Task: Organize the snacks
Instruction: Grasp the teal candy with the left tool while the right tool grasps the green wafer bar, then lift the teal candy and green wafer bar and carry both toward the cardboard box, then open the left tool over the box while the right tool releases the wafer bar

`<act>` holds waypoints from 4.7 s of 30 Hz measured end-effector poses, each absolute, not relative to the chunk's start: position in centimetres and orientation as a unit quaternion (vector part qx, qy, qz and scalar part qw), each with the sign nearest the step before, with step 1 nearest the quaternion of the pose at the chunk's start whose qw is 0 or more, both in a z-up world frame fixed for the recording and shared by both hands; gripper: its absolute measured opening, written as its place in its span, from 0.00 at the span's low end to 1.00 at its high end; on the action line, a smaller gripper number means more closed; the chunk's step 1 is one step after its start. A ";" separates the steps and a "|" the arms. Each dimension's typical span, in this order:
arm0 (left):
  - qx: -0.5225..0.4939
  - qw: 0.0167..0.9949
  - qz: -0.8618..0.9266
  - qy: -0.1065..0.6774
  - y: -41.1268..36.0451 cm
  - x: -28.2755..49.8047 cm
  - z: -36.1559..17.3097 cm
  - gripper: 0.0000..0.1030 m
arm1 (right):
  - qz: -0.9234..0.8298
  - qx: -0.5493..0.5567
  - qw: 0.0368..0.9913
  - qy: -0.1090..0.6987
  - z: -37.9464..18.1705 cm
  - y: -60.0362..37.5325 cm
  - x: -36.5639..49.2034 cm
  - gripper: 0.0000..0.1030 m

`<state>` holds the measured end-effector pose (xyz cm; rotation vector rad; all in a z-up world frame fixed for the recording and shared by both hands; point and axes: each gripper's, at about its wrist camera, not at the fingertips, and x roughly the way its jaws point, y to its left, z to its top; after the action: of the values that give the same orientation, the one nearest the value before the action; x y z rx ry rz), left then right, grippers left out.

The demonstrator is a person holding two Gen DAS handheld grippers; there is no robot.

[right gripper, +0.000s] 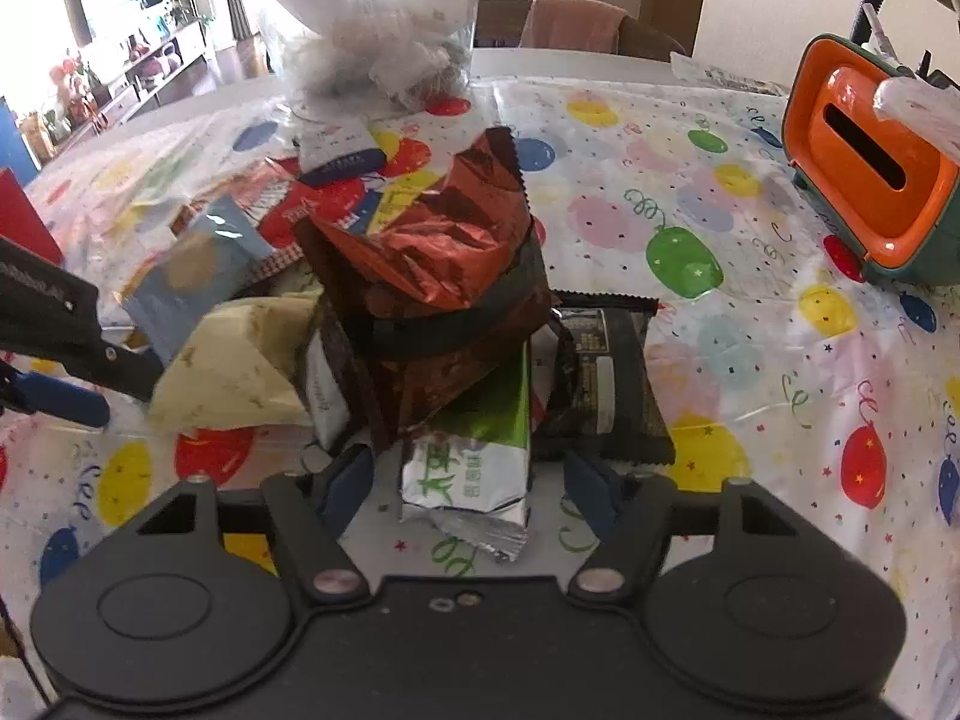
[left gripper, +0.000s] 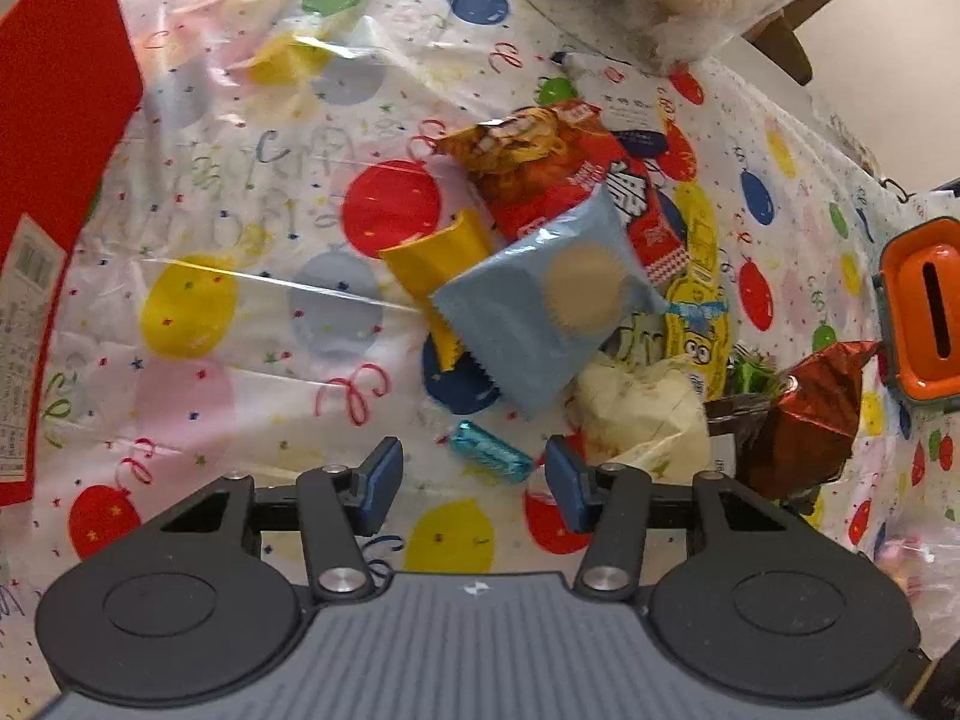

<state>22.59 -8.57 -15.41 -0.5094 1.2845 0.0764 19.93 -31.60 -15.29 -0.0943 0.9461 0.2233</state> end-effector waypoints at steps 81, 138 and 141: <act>-0.073 0.793 0.026 0.604 -7.1 16.3 -15.4 0.38 | 0.140 0.083 0.882 0.443 -8.2 -30.9 10.6 0.41; -0.112 0.840 0.109 0.519 23.2 14.2 -5.4 0.12 | 0.325 -0.125 0.852 0.391 -4.7 4.3 14.8 0.41; -0.106 0.831 0.106 0.535 24.0 14.9 -6.5 0.12 | 0.326 -0.128 0.836 0.422 -6.3 6.0 15.7 0.41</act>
<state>14.85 24.03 -6.49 -0.2244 1.1347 0.2250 15.73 6.01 -6.28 -0.2719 0.8935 0.6893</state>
